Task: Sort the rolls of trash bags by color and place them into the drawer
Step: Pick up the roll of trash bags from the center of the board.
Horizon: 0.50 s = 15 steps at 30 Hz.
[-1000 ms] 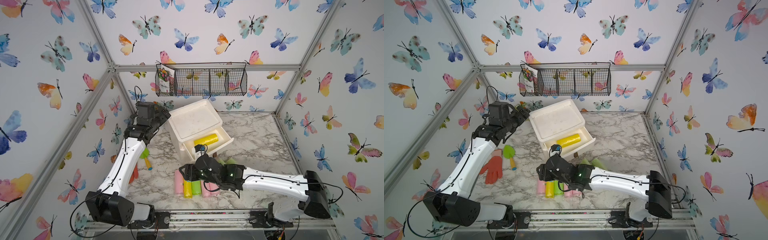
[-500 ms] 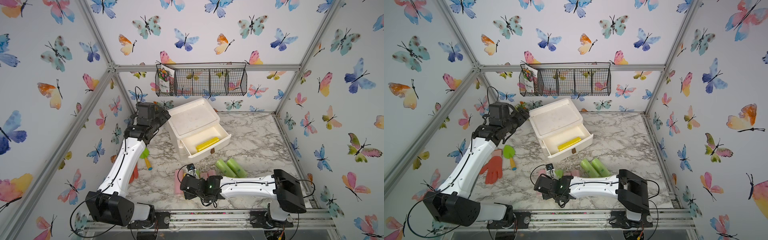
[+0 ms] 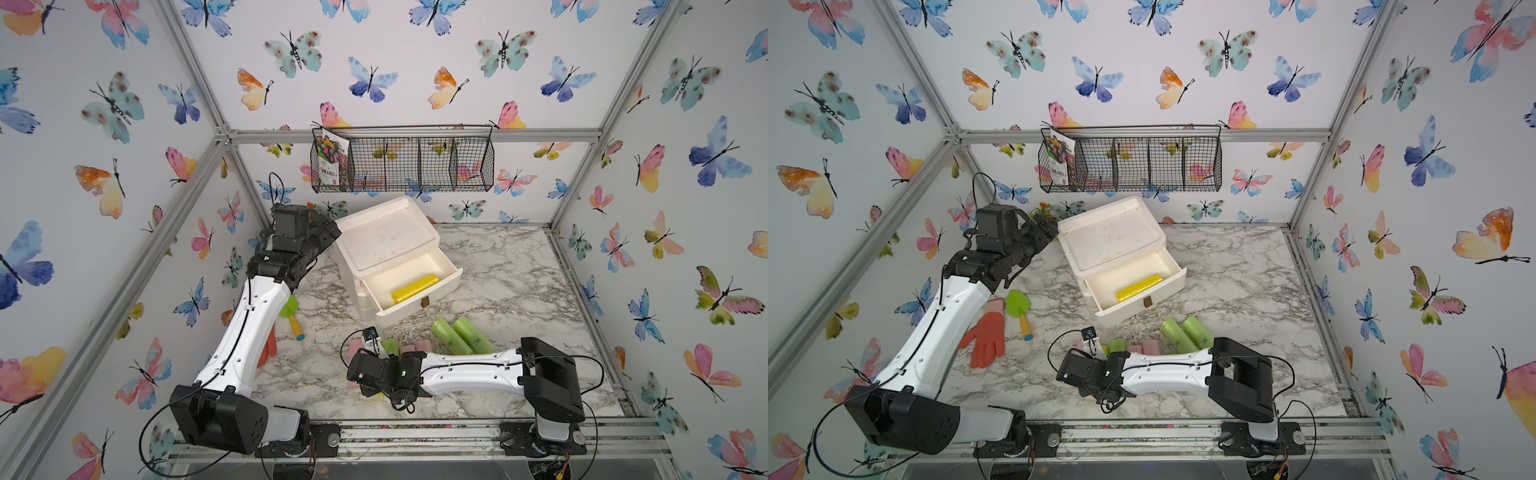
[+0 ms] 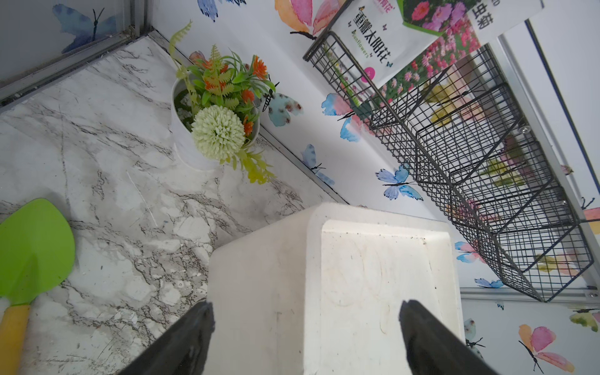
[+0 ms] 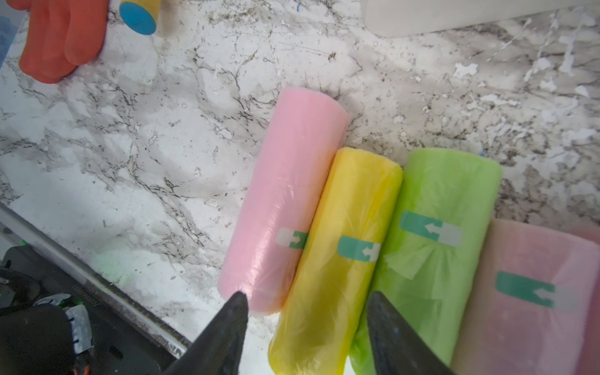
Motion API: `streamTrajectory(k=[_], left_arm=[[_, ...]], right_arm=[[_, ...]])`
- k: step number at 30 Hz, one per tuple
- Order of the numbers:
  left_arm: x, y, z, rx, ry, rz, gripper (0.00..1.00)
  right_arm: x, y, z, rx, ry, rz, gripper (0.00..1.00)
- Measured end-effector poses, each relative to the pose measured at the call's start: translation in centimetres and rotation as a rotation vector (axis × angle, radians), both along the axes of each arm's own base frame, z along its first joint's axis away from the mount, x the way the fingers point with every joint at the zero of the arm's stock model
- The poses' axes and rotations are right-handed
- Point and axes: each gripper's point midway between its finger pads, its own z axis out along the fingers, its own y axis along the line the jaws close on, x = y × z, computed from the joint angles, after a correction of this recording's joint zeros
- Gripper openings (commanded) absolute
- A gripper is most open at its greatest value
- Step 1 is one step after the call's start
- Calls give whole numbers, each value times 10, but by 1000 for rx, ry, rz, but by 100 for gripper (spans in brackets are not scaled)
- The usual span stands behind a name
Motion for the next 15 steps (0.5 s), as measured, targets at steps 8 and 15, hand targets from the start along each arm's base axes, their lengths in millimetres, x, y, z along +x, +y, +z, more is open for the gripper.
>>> streamTrajectory(k=[8, 15], left_arm=[[0, 0, 0, 4, -1, -3, 91], [0, 0, 0, 7, -2, -4, 91]], right_arm=[[12, -7, -7, -6, 1, -28, 61], [20, -13, -18, -8, 12, -45, 59]])
